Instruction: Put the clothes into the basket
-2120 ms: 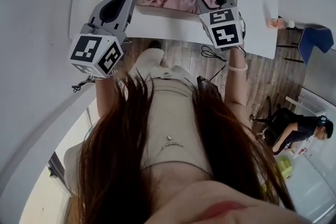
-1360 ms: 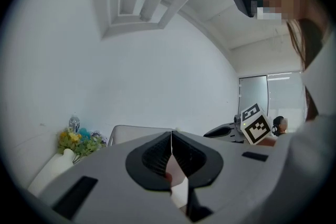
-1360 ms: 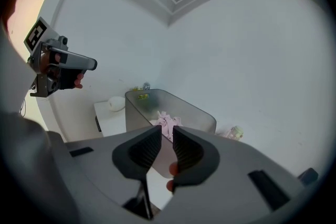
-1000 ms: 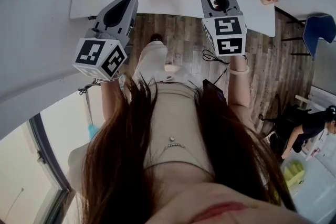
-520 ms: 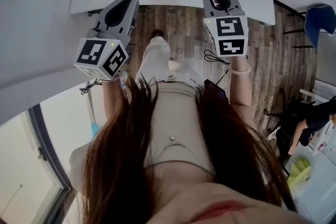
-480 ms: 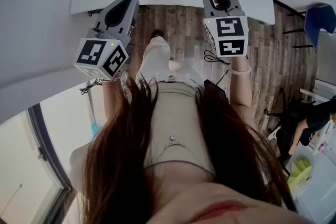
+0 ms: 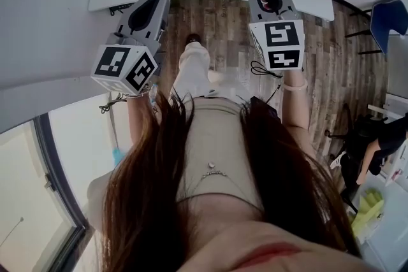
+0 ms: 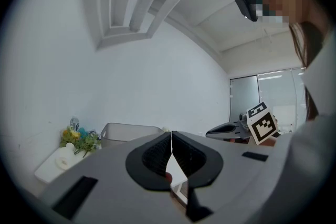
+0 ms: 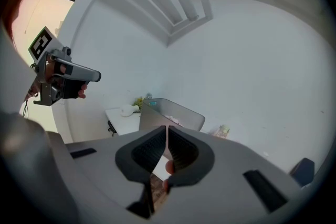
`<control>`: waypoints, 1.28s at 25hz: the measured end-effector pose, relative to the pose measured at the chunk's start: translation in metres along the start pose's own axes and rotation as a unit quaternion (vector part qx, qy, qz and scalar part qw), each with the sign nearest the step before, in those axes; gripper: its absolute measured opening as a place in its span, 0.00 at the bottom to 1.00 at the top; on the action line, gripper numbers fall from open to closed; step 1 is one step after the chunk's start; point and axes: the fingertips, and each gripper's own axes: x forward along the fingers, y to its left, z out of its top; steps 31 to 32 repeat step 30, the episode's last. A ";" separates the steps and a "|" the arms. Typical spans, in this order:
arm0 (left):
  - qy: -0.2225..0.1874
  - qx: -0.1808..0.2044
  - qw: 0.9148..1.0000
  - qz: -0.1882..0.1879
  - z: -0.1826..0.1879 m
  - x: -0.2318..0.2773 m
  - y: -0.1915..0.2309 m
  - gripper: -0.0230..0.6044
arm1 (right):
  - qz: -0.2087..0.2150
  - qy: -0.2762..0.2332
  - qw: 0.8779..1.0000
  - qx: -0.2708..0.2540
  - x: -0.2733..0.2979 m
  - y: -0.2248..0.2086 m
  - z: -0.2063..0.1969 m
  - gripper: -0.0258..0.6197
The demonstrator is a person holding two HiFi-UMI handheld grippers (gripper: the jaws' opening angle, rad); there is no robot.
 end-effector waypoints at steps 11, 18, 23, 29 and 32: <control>-0.002 0.004 1.000 -0.003 -0.004 -0.025 -0.015 0.05 | -0.011 -0.004 1.000 -0.007 -0.031 0.014 -0.004 0.09; -0.002 0.007 1.000 -0.004 -0.007 -0.032 -0.019 0.05 | -0.013 -0.003 1.000 -0.008 -0.036 0.018 -0.007 0.09; 0.002 0.007 1.000 0.000 -0.008 -0.032 -0.017 0.05 | -0.013 -0.004 1.000 -0.006 -0.033 0.017 -0.009 0.09; 0.001 0.008 1.000 0.003 -0.007 -0.033 -0.012 0.05 | -0.014 -0.006 1.000 -0.007 -0.029 0.019 -0.008 0.09; 0.001 0.008 1.000 0.003 -0.007 -0.033 -0.011 0.05 | -0.014 -0.006 1.000 -0.007 -0.029 0.019 -0.008 0.09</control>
